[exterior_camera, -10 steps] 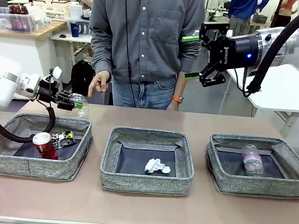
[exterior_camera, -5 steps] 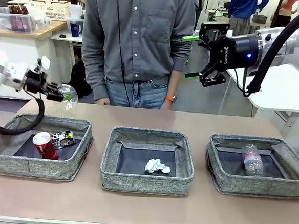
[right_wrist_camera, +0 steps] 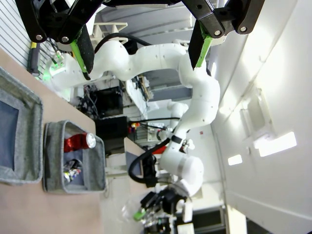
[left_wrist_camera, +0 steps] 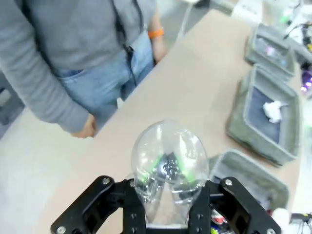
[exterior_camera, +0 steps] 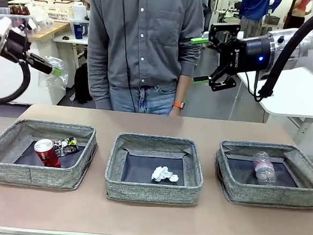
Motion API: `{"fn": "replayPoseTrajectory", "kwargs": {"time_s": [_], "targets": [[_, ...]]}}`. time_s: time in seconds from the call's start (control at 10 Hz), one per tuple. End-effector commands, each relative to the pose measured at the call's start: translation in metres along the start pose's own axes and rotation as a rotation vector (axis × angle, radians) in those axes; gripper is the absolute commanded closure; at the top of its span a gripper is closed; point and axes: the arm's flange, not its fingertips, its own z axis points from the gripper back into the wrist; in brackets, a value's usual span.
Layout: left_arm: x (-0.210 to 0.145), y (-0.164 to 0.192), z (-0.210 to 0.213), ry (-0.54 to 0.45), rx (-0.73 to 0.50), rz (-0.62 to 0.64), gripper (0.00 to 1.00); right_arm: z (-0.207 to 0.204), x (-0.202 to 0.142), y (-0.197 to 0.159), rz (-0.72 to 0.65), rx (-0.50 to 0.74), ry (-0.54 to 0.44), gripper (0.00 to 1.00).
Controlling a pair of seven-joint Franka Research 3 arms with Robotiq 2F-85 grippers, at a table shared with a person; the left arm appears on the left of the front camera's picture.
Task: Sort the waste into the appropriate baskets.
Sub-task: Pick up the waste item pointed out by the person.
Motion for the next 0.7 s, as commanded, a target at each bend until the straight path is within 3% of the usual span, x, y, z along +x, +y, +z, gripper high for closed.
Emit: {"fn": "replayPoseTrajectory", "kwargs": {"time_s": [0.0, 0.1, 0.2, 0.3, 0.4, 0.5, 0.6], "targets": [[0.032, -0.020, -0.001, 0.150, -0.204, 0.064, 1.00, -0.001, 0.000, 0.000, 0.013, 0.021, -0.005, 0.00], [0.049, -0.032, -0.006, 0.238, -0.252, 0.107, 1.00, -0.001, 0.000, 0.000, 0.013, 0.021, -0.005, 0.00], [0.059, -0.042, -0.012, 0.290, -0.429, 0.150, 1.00, -0.001, 0.000, 0.000, 0.013, 0.021, -0.005, 0.00], [0.063, -0.049, -0.019, 0.318, -0.395, 0.158, 1.00, -0.001, 0.000, 0.000, 0.013, 0.021, -0.005, 0.00], [0.056, -0.054, -0.021, 0.288, -0.506, 0.105, 1.00, -0.001, 0.000, 0.000, 0.013, 0.021, -0.005, 0.00], [0.054, -0.063, -0.021, 0.267, -0.378, 0.145, 1.00, -0.001, 0.000, 0.000, 0.013, 0.021, -0.005, 0.00], [0.054, -0.063, -0.021, 0.267, -0.378, 0.145, 1.00, -0.001, 0.000, 0.000, 0.013, 0.021, -0.005, 0.00]]}}
